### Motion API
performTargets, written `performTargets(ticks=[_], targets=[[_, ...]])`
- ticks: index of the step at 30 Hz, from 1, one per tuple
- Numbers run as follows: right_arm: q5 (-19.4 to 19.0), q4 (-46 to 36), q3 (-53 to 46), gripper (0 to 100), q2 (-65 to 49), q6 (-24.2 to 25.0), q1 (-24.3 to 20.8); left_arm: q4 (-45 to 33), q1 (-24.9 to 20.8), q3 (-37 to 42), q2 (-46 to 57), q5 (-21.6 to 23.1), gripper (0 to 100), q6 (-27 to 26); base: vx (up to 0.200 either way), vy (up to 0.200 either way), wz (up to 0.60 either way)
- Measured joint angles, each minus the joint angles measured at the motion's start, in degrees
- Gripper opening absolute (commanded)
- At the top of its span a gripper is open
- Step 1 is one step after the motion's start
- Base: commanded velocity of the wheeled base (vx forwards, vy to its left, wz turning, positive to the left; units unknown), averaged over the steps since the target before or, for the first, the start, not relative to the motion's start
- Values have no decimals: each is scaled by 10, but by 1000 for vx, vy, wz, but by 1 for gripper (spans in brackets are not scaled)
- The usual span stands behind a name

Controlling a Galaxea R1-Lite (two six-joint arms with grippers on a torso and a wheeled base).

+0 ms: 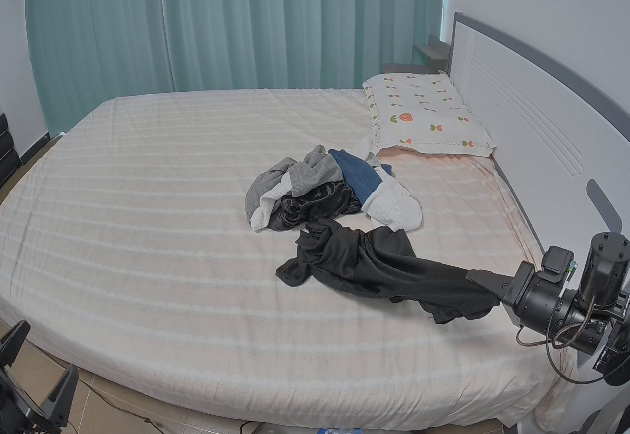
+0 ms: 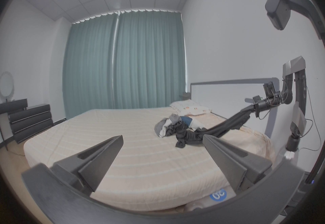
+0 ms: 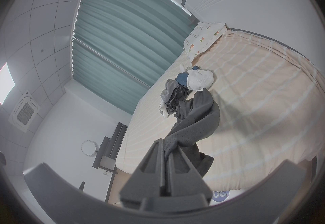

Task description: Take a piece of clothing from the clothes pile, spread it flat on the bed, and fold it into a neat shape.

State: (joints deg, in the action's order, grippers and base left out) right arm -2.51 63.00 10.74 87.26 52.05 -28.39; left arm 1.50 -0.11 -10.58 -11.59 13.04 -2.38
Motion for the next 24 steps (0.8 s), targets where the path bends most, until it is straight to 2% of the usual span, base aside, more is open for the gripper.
performTargets(ticks=[6, 13, 18, 24], targets=[[8, 1, -1, 0, 1, 0, -8, 21, -13, -26, -143, 29, 100, -40, 0, 0, 0], [13, 2, -1, 0, 8, -1, -14, 99, -57, -40, -338, 38, 100, -55, 0, 0, 0], [18, 3, 0, 0, 14, -1, -18, 187, -100, -48, -479, 13, 100, -50, 0, 0, 0], [32, 4, 1, 0, 17, -4, -24, 321, -178, -64, -655, -44, 100, -13, 0, 0, 0]])
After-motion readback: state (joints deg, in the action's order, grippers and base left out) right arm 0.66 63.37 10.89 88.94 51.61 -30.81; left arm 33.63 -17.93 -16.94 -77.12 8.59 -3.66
